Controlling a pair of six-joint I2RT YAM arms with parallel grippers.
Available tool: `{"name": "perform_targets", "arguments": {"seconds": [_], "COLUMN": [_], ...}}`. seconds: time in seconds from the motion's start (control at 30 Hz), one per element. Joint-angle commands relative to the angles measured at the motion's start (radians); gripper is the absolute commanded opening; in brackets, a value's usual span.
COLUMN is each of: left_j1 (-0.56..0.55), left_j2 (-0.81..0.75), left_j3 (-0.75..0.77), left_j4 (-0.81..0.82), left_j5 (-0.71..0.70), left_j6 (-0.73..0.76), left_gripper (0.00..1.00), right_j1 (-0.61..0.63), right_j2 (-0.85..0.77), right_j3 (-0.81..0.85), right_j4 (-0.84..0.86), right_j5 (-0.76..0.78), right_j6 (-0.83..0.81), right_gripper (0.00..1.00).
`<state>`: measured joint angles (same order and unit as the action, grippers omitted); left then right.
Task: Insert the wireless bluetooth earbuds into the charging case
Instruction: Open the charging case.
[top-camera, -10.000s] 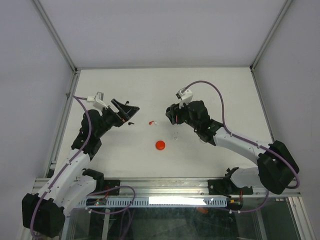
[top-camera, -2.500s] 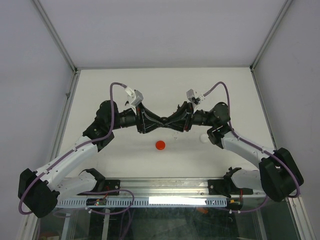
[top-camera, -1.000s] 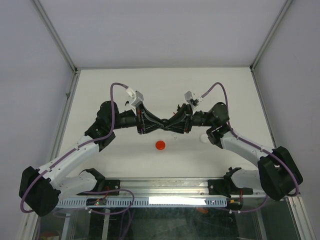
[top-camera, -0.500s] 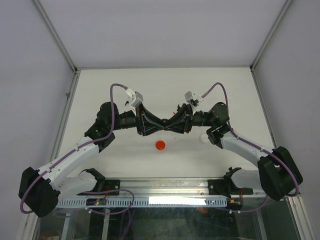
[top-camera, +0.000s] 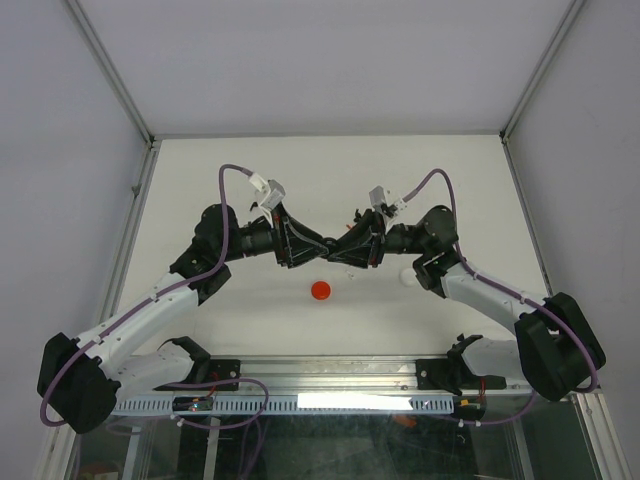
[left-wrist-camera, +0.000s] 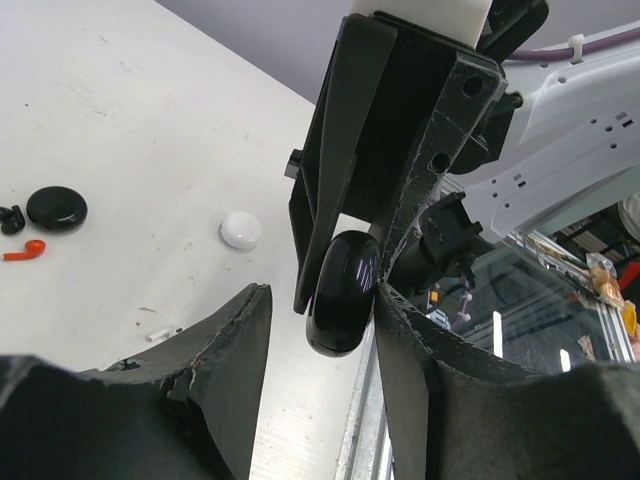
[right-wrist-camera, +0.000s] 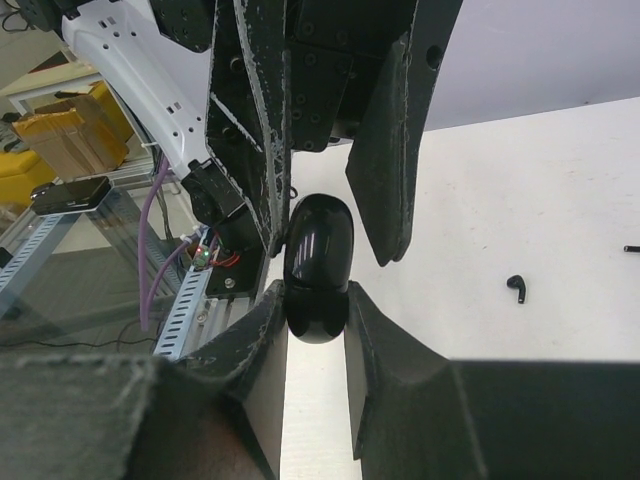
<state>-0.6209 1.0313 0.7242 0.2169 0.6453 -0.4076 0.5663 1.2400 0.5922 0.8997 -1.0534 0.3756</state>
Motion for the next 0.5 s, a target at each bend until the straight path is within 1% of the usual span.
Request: {"name": "perform_targets", "arguments": {"seconds": [0.0, 0.37, 0.47], "left_j1": [0.003, 0.014, 0.019], "left_j2": [-0.003, -0.018, -0.018], "left_j3": [0.031, 0.038, 0.04], "left_j4": [0.021, -0.028, -0.027], "left_j5": [-0.079, -0.143, -0.141], "left_j6": [-0.028, -0.049, -0.062], "left_gripper": [0.45, 0.47, 0.5], "right_j1": [0.011, 0.012, 0.013], "right_j2": [-0.022, -0.025, -0.025], "right_j3": [0.002, -0.002, -0.003], "right_j4": [0.036, 0.033, 0.032], "right_j5": [-0.028, -0.043, -0.045], "right_j6": [-0.051, -0.066, -0.067], "right_gripper": [0.0, 0.0, 0.0]}}
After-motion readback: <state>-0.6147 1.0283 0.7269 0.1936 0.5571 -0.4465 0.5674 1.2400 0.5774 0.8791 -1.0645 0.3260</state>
